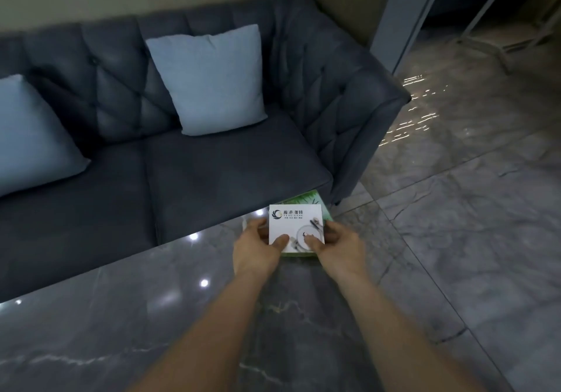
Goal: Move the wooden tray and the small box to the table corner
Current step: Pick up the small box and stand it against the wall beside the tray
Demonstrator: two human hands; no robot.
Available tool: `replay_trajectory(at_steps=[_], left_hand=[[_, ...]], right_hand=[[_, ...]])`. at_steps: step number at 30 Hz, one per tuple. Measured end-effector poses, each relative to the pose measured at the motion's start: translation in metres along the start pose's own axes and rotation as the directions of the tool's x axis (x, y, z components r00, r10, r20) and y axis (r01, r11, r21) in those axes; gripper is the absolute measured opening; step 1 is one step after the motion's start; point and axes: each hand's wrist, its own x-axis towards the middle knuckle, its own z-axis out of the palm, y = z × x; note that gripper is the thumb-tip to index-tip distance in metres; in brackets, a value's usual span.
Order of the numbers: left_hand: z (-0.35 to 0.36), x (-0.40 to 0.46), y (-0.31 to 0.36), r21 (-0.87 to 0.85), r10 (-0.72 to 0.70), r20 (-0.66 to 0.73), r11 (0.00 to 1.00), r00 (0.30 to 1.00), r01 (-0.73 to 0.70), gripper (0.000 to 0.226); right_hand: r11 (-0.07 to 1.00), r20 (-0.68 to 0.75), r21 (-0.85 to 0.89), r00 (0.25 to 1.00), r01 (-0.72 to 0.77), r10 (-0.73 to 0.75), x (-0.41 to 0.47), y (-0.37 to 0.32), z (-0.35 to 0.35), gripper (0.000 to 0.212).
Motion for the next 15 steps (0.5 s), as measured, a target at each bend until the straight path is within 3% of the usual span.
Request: replay_trajectory(at_steps=[8, 15], left_hand=[[-0.011, -0.013, 0.002, -0.005, 0.023, -0.048, 1.0, 0.999, -0.024, 0.045], [-0.068, -0.055, -0.009, -0.027, 0.028, -0.102, 0.999, 0.994, -0.031, 0.048]], right_hand=[[0.999, -0.005, 0.043, 1.0, 0.0, 0.0, -0.012, -0.002, 0.004, 0.027], [0.996, 0.079, 0.067, 0.995, 0.055, -0.06, -0.061, -0.024, 0.006, 0.027]])
